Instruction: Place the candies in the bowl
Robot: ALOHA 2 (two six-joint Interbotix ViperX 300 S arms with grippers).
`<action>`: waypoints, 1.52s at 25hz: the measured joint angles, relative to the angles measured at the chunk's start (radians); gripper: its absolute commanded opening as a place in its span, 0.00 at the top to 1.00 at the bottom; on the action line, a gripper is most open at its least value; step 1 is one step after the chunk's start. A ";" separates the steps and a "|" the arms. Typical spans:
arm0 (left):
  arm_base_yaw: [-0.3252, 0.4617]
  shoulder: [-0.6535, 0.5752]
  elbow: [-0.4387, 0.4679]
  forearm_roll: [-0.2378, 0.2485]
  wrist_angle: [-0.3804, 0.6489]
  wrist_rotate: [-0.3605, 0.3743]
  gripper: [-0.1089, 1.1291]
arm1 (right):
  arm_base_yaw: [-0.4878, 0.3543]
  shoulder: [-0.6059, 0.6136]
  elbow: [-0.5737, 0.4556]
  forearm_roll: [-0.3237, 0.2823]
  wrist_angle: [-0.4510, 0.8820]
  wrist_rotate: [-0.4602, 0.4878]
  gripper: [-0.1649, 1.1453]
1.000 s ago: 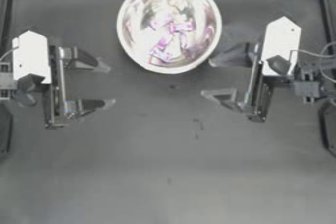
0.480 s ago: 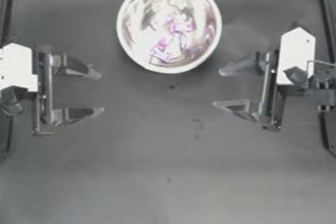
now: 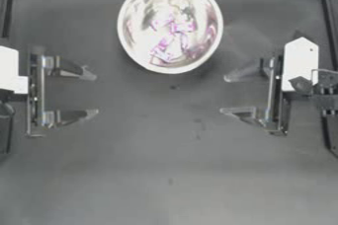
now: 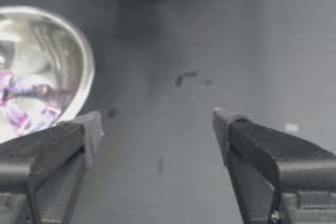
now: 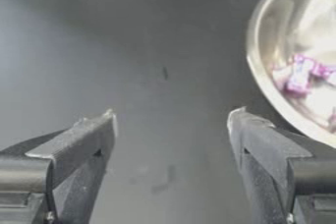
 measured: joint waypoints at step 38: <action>-0.003 -0.137 0.117 0.000 -0.077 -0.003 0.12 | -0.084 -0.193 0.172 -0.009 -0.140 0.018 0.13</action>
